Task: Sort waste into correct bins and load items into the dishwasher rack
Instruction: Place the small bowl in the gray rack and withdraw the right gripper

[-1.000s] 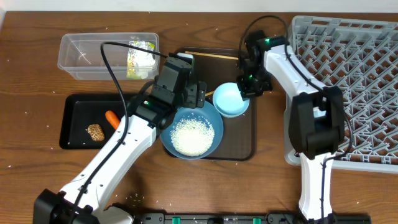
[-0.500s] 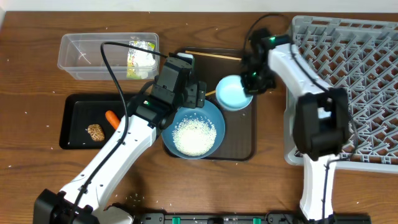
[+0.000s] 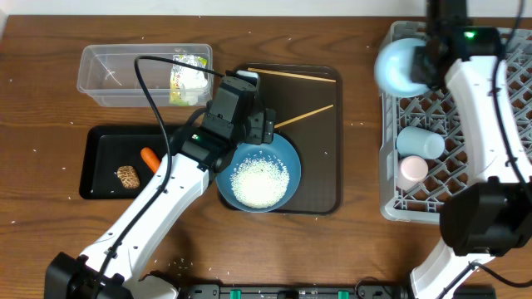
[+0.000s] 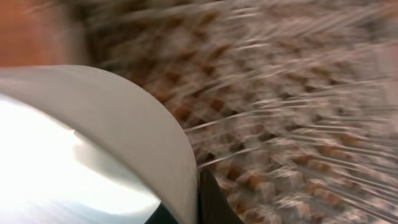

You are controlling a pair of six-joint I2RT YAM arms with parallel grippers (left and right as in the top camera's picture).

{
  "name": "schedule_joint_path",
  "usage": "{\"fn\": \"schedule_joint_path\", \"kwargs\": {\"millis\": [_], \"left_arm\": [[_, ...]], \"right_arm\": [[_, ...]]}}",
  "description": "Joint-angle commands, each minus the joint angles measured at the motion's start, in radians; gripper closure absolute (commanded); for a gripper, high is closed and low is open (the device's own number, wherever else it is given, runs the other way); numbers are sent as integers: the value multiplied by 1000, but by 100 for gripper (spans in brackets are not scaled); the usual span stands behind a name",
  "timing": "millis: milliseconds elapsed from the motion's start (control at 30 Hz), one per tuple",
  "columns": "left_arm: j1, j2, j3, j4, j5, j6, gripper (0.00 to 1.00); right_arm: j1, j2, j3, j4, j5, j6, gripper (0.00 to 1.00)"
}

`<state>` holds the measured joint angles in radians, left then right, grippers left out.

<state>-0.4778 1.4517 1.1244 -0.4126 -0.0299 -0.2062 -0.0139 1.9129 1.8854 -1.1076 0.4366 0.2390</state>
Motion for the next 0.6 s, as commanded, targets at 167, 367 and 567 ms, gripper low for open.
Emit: {"fn": "schedule_joint_path", "kwargs": {"millis": [167,367,567], "left_arm": [[5,11,9,-1,-8,2,9],[5,28,9,-2,-8,2,9],[6,33,9,-2,-8,2,9]], "right_arm": [[-134,21,3,229,338,43,99],[-136,97,3,461,427,-199,99],[-108,185,3,659,529,-434,99]]}}
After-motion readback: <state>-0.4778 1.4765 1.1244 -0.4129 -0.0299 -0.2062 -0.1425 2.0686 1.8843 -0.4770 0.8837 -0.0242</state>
